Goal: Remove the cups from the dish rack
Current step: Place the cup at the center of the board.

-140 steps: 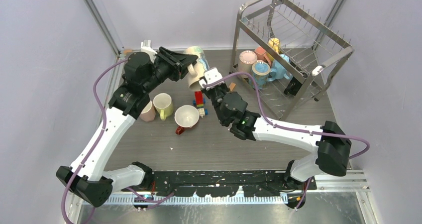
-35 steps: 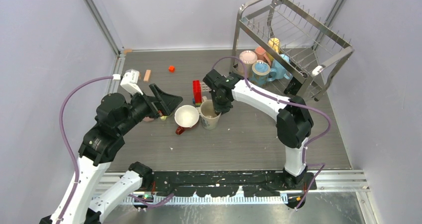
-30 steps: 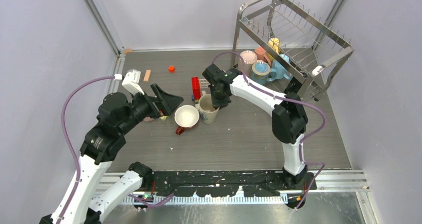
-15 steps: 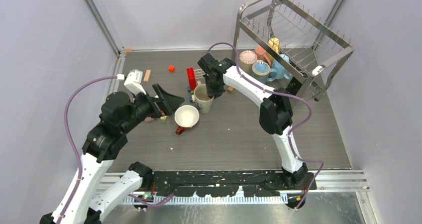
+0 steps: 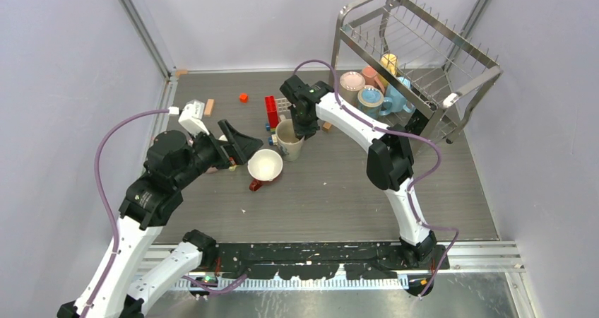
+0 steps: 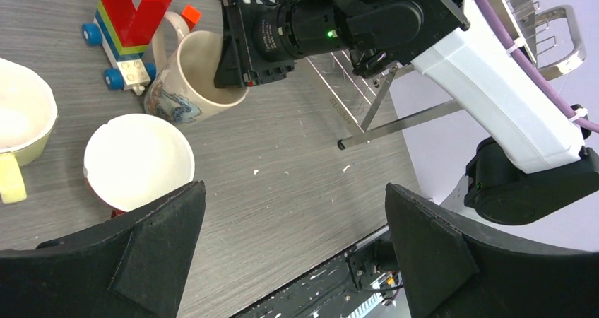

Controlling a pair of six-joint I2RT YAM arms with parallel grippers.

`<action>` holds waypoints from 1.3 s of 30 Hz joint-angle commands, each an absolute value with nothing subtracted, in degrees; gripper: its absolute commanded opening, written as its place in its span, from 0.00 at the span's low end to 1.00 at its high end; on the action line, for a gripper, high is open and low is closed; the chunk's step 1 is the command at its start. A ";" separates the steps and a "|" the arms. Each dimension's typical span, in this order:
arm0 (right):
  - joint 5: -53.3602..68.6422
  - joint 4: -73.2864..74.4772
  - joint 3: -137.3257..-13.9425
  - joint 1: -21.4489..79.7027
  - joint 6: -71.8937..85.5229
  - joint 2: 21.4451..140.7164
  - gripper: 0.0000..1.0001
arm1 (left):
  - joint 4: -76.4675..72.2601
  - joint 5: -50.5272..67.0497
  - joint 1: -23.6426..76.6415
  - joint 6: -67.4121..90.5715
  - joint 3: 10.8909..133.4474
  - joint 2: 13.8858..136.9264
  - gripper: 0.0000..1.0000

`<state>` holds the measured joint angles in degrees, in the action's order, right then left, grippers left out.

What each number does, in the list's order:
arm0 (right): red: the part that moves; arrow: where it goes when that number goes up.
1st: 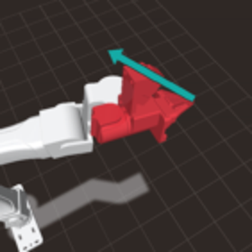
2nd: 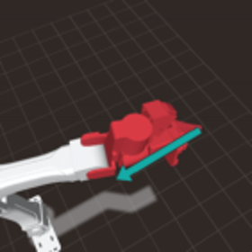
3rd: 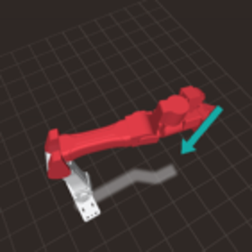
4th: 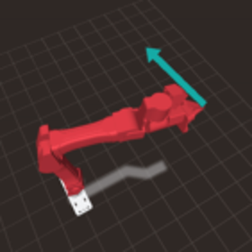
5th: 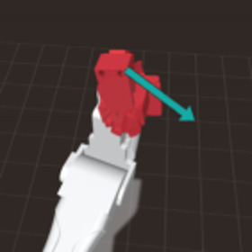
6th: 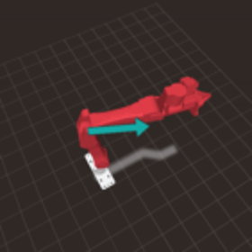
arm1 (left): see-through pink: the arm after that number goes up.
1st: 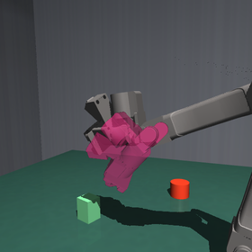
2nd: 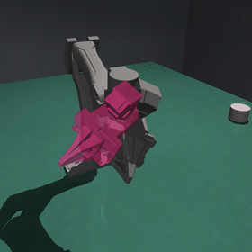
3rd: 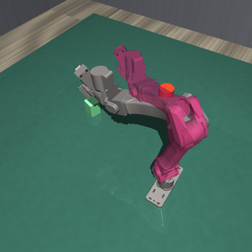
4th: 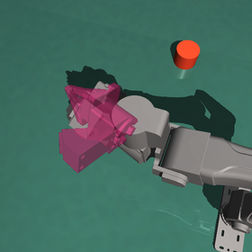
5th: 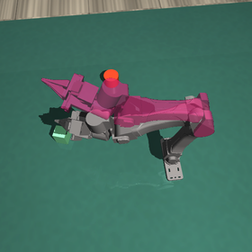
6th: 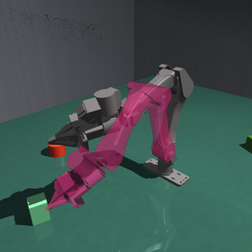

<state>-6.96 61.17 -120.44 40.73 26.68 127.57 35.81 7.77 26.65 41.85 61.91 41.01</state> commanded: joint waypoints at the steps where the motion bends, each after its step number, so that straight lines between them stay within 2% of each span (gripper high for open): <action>1: -6.58 64.45 -122.95 40.45 25.22 124.71 0.01 | 33.16 8.85 26.72 42.36 61.31 41.11 1.00; 13: -4.61 65.28 -121.23 40.46 25.09 123.42 0.01 | 33.08 9.24 26.72 42.98 60.90 42.03 1.00; 14: -4.43 65.42 -121.08 40.43 25.04 123.43 0.04 | 32.92 9.43 26.72 43.07 60.76 42.16 1.00; 20: -5.08 64.28 -120.94 40.57 25.49 121.73 0.43 | 32.29 9.90 26.72 43.07 60.67 42.83 1.00; 24: -6.26 64.92 -122.99 41.10 25.40 121.45 0.58 | 31.76 10.32 26.72 43.07 60.59 43.27 1.00; 29: -8.48 66.08 -125.83 41.87 25.36 120.76 0.68 | 31.16 10.63 26.72 42.99 60.66 43.64 1.00; 39: -11.09 67.59 -128.43 43.24 25.44 116.75 0.77 | 30.41 11.62 26.72 42.76 61.15 44.09 1.00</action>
